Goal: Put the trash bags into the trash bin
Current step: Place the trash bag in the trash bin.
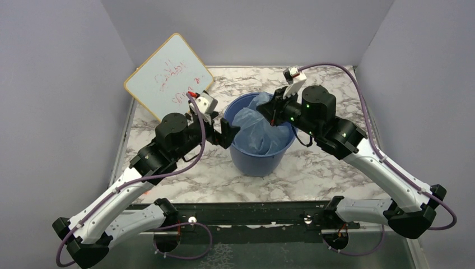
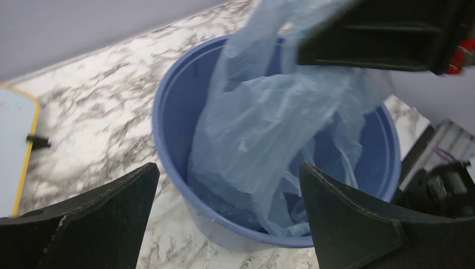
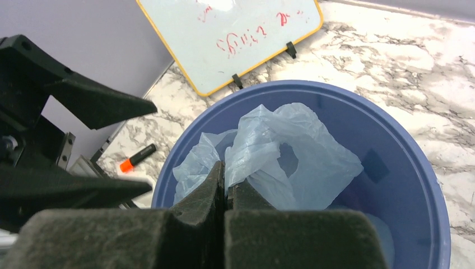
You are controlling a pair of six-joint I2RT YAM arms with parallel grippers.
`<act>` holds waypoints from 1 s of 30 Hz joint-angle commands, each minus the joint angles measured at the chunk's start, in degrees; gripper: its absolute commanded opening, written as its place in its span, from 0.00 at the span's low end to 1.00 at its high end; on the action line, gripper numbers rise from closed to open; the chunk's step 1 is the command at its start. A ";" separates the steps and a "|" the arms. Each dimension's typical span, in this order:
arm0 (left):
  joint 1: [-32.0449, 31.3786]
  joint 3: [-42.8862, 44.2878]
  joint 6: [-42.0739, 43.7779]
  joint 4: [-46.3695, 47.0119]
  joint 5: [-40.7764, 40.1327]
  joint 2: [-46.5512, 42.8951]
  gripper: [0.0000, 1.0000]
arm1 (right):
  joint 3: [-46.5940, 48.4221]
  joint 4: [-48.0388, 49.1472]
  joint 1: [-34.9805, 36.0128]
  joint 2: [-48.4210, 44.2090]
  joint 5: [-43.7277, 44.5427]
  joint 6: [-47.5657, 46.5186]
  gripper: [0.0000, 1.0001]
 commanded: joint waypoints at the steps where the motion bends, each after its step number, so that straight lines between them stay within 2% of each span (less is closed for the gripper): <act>1: 0.04 -2.72 15.21 7.87 19.73 -2.55 0.96 | 0.53 1.07 0.31 0.03 1.33 0.37 0.01; 5: 0.04 -0.23 19.96 9.28 26.36 -1.67 0.98 | 0.27 1.78 0.30 -0.45 -2.01 0.13 0.01; 10: 0.04 4.69 23.62 6.68 34.00 4.60 0.98 | -0.97 4.35 0.27 -1.68 -6.94 0.24 0.02; 16: 0.09 3.90 26.36 10.15 33.08 7.64 0.95 | -1.76 4.54 0.30 -1.43 -9.77 -0.54 0.05; 23: 0.04 5.09 26.19 8.17 32.22 12.03 0.69 | -1.44 3.79 0.33 -1.02 -11.52 -1.25 0.05; 27: -0.04 6.00 23.54 8.37 28.25 12.82 0.44 | -0.73 3.38 0.28 -0.42 -13.65 -2.06 0.06; 30: -0.05 6.24 21.76 8.52 24.72 11.85 0.28 | 0.00 2.38 0.32 -0.98 -12.07 -1.99 0.12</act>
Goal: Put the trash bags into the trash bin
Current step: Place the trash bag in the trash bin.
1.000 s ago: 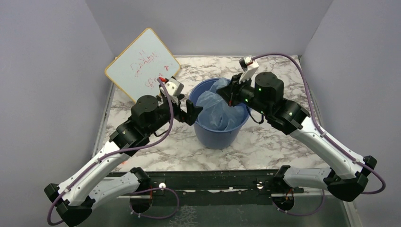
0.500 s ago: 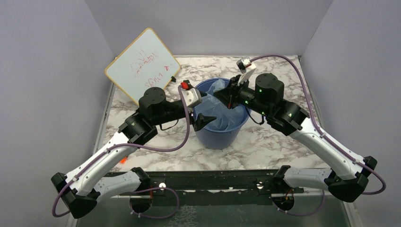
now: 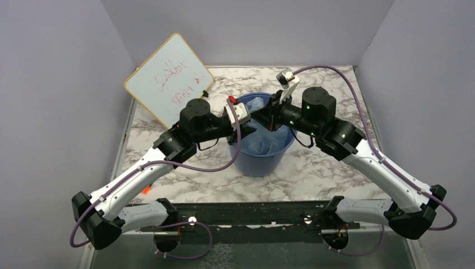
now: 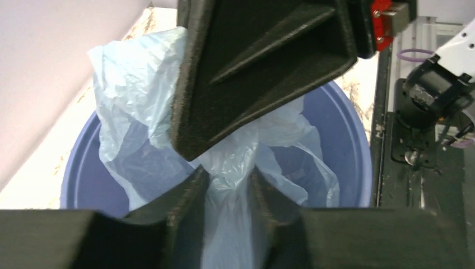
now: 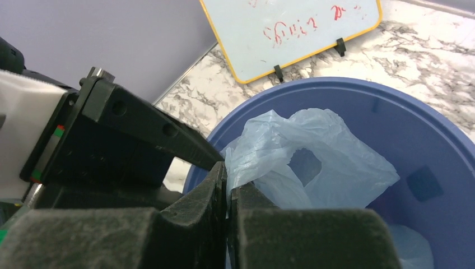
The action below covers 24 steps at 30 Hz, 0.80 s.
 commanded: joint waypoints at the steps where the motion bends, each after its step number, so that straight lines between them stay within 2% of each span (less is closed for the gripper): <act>1: -0.05 1.93 -3.75 2.12 -6.57 -1.73 0.20 | 1.42 -0.42 0.33 -1.01 -0.30 -0.91 0.14; 3: -0.05 0.87 -6.51 3.22 -12.28 -2.80 0.00 | -0.20 0.01 0.30 -2.97 1.13 -1.34 0.17; 7: -0.07 -0.57 -11.65 3.23 -16.05 -4.58 0.00 | -3.83 0.48 0.31 -7.28 4.91 -1.70 0.23; 12: -0.05 -3.34 -16.55 5.99 -14.83 -7.28 0.00 | -4.23 0.02 0.29 -8.84 1.48 -3.18 0.24; 18: -0.05 -4.93 -17.53 6.80 -12.24 -8.84 0.00 | -5.14 1.70 0.30 -7.85 -0.58 -2.25 0.12; 19: -0.05 -4.81 -17.22 6.47 -10.93 -8.91 0.07 | -4.73 1.97 0.33 -7.24 -1.63 -2.18 0.11; 20: -0.05 -4.60 -16.87 6.08 -9.31 -8.91 0.19 | -4.33 2.11 0.25 -6.63 -1.91 -2.03 0.10; 21: -0.05 -4.32 -16.52 5.60 -8.15 -8.96 0.25 | -4.10 2.22 0.29 -5.92 -1.64 -1.71 0.10; 24: -0.05 -3.48 -15.79 3.71 -8.82 -9.17 0.25 | -3.60 1.79 0.31 -4.70 -1.65 -1.56 0.09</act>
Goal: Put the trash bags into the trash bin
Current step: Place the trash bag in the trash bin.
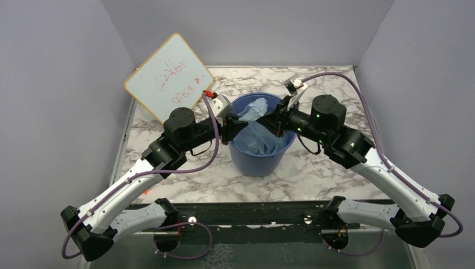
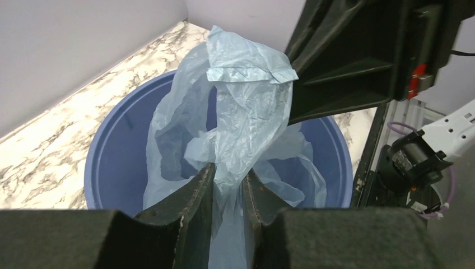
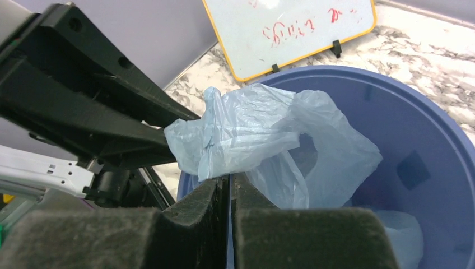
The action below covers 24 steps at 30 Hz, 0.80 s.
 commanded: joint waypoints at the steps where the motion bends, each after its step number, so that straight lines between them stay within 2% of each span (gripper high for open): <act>1: -0.01 1.09 0.27 -1.70 0.15 -1.41 0.25 | 1.22 0.55 0.31 1.74 -2.05 0.30 0.14; 3: 0.04 1.42 0.81 -3.15 -2.17 -1.82 0.22 | 2.00 -1.19 0.31 2.20 -1.93 -0.31 0.24; 5: 0.00 1.29 0.81 -3.72 -3.45 -2.19 0.12 | 2.23 -2.80 0.28 1.82 -1.40 -1.47 0.34; 6: -0.01 1.20 0.81 -3.95 -3.48 -2.42 0.07 | 2.12 -3.52 0.28 1.49 -0.47 -1.88 0.43; 7: -0.02 1.11 0.91 -3.99 -3.54 -2.49 0.04 | 1.81 -3.74 0.30 1.05 0.27 -2.38 0.51; 9: -0.01 1.05 0.90 -3.81 -3.12 -2.64 0.00 | 0.87 -3.76 0.28 0.38 1.36 -3.25 0.59; 17: -0.01 1.33 1.07 -3.58 -2.11 -3.20 0.00 | 3.67 -8.48 0.25 3.73 7.10 -4.97 0.65; 24: -0.01 1.77 0.69 -2.73 -1.26 -3.98 0.00 | 1.32 -5.67 0.27 -3.82 8.25 -5.06 0.68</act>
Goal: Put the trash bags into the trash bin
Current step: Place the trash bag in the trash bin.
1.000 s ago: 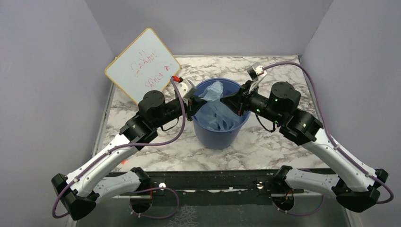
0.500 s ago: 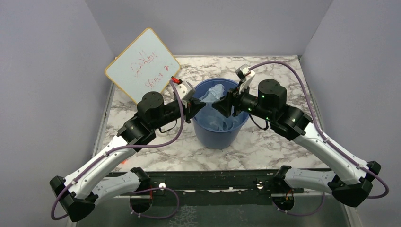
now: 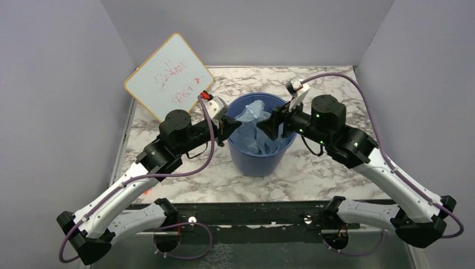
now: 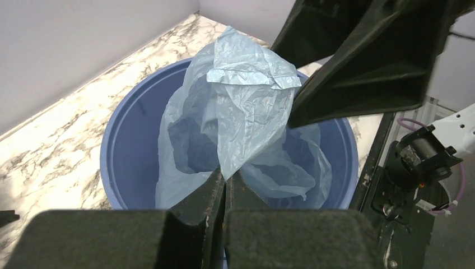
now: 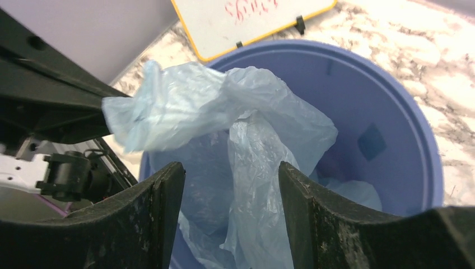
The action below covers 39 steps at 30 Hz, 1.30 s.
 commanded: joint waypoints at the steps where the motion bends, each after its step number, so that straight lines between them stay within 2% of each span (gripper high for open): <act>1: -0.01 1.75 0.49 1.38 0.62 -1.68 0.00 | -1.04 0.97 0.31 -6.07 3.61 -2.45 0.71; 8: -0.01 2.73 0.89 0.76 2.23 0.09 0.00 | 1.00 -5.23 0.30 -0.28 5.82 -5.30 0.73; 14: -0.01 2.92 0.42 1.02 2.40 0.38 0.00 | -0.29 -0.24 0.32 2.44 -8.22 -6.96 0.73; 20: -0.01 2.53 -0.04 0.85 2.59 -0.27 0.00 | -0.30 0.61 0.32 4.82 -6.49 -6.47 0.73; 27: -0.01 2.31 -0.72 1.02 1.15 -1.01 0.00 | -0.06 0.27 0.31 6.60 -15.85 -7.64 0.74; 29: -0.05 2.14 -0.78 1.06 0.90 -1.24 0.00 | -0.27 0.51 0.30 6.62 -14.56 -7.39 0.73; 31: -0.01 1.88 -0.84 1.16 0.83 -1.35 0.00 | -0.29 0.42 0.26 6.21 -8.75 -6.06 0.66; 37: -0.01 1.49 -0.81 0.38 -0.82 -2.00 0.00 | -2.87 3.44 0.32 -0.81 6.91 -2.15 0.14; 39: -0.01 0.98 -0.77 0.53 -2.07 -2.43 0.00 | -5.50 6.63 0.33 -4.81 11.00 -0.98 0.07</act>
